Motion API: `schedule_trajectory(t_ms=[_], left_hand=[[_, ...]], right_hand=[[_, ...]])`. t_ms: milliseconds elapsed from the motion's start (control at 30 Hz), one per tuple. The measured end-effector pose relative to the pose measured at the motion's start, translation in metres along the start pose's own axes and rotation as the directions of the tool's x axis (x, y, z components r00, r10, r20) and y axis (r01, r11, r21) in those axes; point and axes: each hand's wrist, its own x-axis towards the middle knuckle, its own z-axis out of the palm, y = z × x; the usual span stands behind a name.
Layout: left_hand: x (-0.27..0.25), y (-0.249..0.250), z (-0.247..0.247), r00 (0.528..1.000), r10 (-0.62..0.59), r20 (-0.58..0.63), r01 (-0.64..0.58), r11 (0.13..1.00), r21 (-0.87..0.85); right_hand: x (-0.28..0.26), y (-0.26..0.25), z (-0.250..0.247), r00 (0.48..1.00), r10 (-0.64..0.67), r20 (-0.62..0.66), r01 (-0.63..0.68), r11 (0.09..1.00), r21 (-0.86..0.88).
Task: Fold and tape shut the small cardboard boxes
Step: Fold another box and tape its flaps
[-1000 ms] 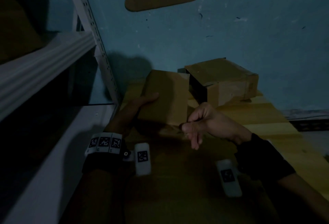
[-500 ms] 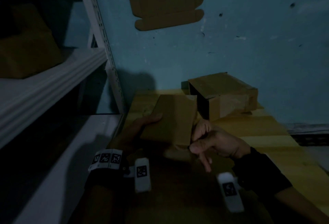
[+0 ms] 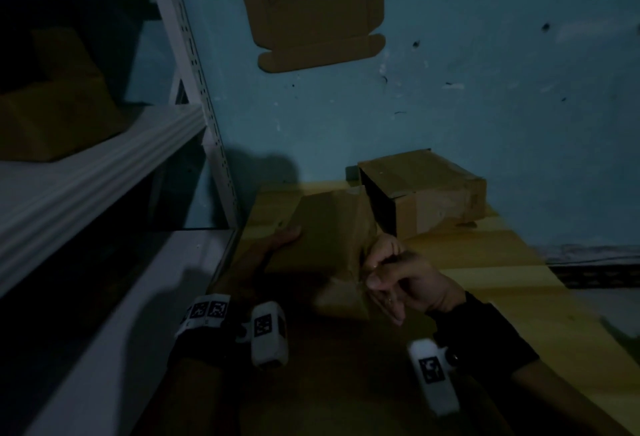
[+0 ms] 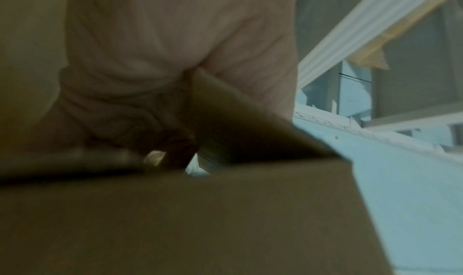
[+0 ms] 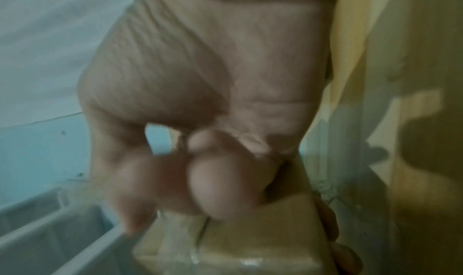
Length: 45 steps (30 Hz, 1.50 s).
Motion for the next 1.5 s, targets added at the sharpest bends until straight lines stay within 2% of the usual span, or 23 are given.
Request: schedule_trajectory(t_ms=[167, 267, 333, 367, 433, 500, 600, 767, 867, 933, 1033, 1100, 1167, 1333, 1433, 1500], left_hand=[[0.001, 0.002, -0.001, 0.991, 0.11, -0.07, -0.113, 0.993, -0.03], [-0.006, 0.013, -0.004, 0.993, 0.066, 0.095, -0.06, 0.997, -0.057], [-0.01, 0.014, -0.006, 0.991, 0.082, 0.103, -0.083, 0.997, 0.0], [-0.009, 0.013, -0.008, 0.99, 0.082, 0.117, -0.085, 0.996, 0.017], [-0.01, 0.011, -0.007, 0.994, 0.089, 0.056, -0.09, 0.996, 0.005], [-0.01, 0.01, -0.009, 0.997, 0.067, 0.045, -0.067, 0.998, 0.007], [-0.006, 0.011, -0.017, 0.995, 0.089, 0.054, -0.092, 0.994, 0.06], [0.005, 0.013, -0.017, 0.965, 0.256, -0.064, -0.238, 0.949, 0.209], [0.006, 0.01, -0.003, 0.961, 0.275, -0.009, -0.263, 0.929, 0.262], [0.017, 0.003, -0.001, 0.949, 0.313, -0.025, -0.287, 0.897, 0.335], [0.03, -0.002, -0.002, 0.927, 0.372, -0.051, -0.319, 0.852, 0.416], [0.026, 0.004, 0.004, 0.885, 0.46, -0.078, -0.393, 0.825, 0.407], [0.023, 0.009, 0.004, 0.855, 0.514, -0.066, -0.461, 0.813, 0.357], [0.022, 0.012, 0.001, 0.864, 0.5, -0.059, -0.474, 0.847, 0.241], [0.021, 0.011, -0.005, 0.9, 0.435, -0.028, -0.428, 0.893, 0.14], [0.018, 0.014, -0.009, 0.917, 0.398, 0.014, -0.398, 0.915, 0.063]], right_hand=[[0.003, -0.001, 0.006, 0.993, -0.111, 0.033, 0.104, 0.978, 0.18], [-0.006, -0.007, -0.002, 0.997, -0.03, -0.072, 0.03, 1.0, -0.011], [-0.016, -0.014, -0.008, 0.98, 0.011, -0.197, -0.052, 0.978, -0.203], [-0.021, -0.018, -0.01, 0.963, 0.026, -0.268, -0.104, 0.954, -0.28], [-0.027, -0.022, -0.012, 0.918, 0.046, -0.394, -0.203, 0.907, -0.369], [-0.026, -0.021, -0.012, 0.892, 0.053, -0.449, -0.247, 0.888, -0.388], [-0.018, -0.018, -0.008, 0.841, -0.018, -0.54, -0.209, 0.91, -0.357], [-0.01, -0.016, -0.007, 0.73, -0.135, -0.67, -0.212, 0.887, -0.41], [-0.003, -0.009, -0.005, 0.691, -0.182, -0.7, -0.237, 0.858, -0.457], [0.001, -0.007, -0.002, 0.7, -0.194, -0.687, -0.227, 0.851, -0.473], [0.004, -0.002, -0.002, 0.762, -0.177, -0.623, -0.192, 0.857, -0.478], [0.002, -0.001, -0.002, 0.804, -0.17, -0.57, -0.163, 0.859, -0.486], [0.001, -0.005, -0.001, 0.822, -0.174, -0.542, -0.122, 0.877, -0.466], [-0.002, -0.014, -0.004, 0.821, -0.133, -0.556, -0.012, 0.968, -0.25], [-0.003, -0.014, -0.006, 0.841, -0.105, -0.531, 0.09, 0.994, -0.055], [-0.003, -0.015, -0.007, 0.872, -0.11, -0.476, 0.157, 0.986, 0.059]])
